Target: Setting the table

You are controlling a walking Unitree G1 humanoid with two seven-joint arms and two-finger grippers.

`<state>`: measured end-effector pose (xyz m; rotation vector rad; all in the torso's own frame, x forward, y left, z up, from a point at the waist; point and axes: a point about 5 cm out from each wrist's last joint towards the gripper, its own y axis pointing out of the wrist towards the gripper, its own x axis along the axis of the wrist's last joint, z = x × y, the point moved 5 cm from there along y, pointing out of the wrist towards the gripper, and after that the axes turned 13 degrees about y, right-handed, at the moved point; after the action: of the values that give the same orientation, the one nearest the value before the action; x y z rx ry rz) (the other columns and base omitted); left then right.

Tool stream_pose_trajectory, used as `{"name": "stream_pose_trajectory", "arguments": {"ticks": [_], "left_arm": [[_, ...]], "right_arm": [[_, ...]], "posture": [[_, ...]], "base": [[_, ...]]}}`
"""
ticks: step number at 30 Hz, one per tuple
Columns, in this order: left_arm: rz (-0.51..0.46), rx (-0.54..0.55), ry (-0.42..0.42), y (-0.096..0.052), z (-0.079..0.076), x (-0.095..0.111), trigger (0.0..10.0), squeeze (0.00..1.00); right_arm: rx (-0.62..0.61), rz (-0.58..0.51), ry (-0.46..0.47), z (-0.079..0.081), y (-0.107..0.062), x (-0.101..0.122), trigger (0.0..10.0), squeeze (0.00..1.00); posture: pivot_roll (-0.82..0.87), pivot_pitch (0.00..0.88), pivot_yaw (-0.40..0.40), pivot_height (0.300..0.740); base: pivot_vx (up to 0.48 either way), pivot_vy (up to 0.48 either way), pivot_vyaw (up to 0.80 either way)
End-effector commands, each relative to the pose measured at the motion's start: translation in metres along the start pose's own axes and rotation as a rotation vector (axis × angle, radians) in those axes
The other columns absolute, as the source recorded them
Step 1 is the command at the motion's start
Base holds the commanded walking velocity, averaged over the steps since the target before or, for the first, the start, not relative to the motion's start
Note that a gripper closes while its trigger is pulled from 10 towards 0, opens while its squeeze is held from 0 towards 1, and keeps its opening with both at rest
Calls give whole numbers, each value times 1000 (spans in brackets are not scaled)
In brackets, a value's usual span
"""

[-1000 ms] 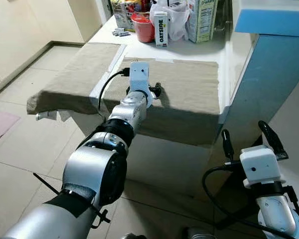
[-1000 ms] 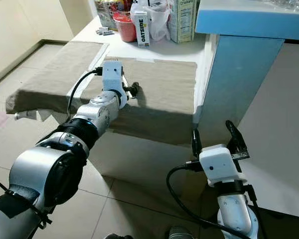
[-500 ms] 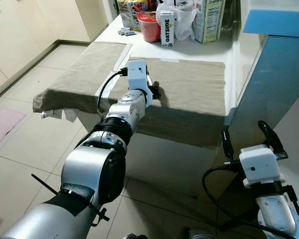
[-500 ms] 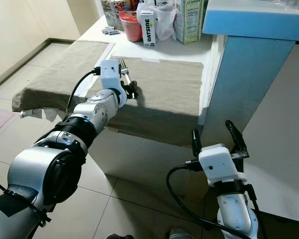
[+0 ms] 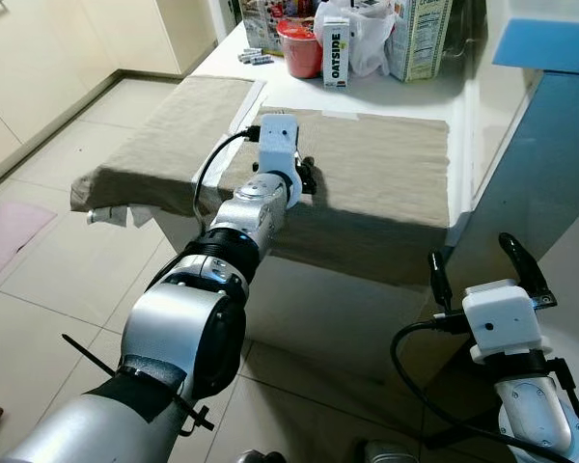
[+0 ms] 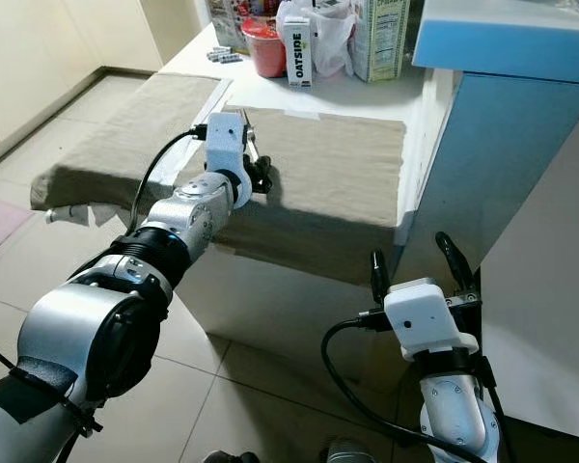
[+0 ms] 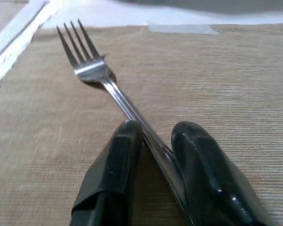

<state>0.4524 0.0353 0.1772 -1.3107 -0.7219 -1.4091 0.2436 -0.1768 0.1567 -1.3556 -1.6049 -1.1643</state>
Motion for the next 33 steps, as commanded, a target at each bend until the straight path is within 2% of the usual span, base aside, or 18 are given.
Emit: {"name": "stream_pose_trajectory", "arguments": {"ticks": [1, 3, 6, 11, 15, 22, 28, 31, 32, 33], "left_arm": [[38, -24, 42, 0, -2, -9, 0, 0], [18, -30, 44, 0, -3, -3, 0, 0], [-58, -49, 71, -1, -6, 18, 0, 0], [-75, -55, 103, -1, -7, 23, 0, 0], [-107, -33, 105, -3, 0, 30, 0, 0], [-259, 53, 169, -13, 16, 62, 0, 0], [-335, 63, 210, -21, 18, 73, 0, 0], [-289, 66, 220, -17, 21, 64, 0, 0], [-271, 72, 219, -16, 22, 60, 3059, 0], [-271, 72, 219, -16, 22, 60, 3059, 0]], "right_arm": [[23, 10, 9, 5, 1, -1, 10000, 0], [23, 10, 9, 5, 1, -1, 10000, 0], [24, 11, 8, 6, 2, -1, 10000, 0], [28, 10, 9, 6, 3, -2, 10000, 0], [30, 8, 7, 7, 4, -3, 10000, 0], [32, 3, 5, 8, 5, -3, 10000, 0], [37, 1, 7, 9, 7, -4, 10000, 0], [43, -1, 7, 10, 8, -3, 10000, 0], [45, -3, 8, 11, 8, -3, 10000, 0], [45, -3, 8, 11, 8, -3, 10000, 0]], "posture": [[-263, 135, 112, 740], [-263, 135, 112, 740], [-251, 137, 104, 740], [-246, 133, 102, 740], [-246, 128, 102, 740], [-242, 119, 99, 740], [-231, 108, 92, 740], [-231, 108, 92, 740], [-229, 103, 91, 740], [-229, 103, 91, 740]], "base": [[0, 0, 0], [0, 0, 0], [0, 0, 0], [0, 0, 0], [0, 0, 0], [0, 0, 0], [0, 0, 0], [0, 0, 0], [0, 0, 0], [0, 0, 0]]}}
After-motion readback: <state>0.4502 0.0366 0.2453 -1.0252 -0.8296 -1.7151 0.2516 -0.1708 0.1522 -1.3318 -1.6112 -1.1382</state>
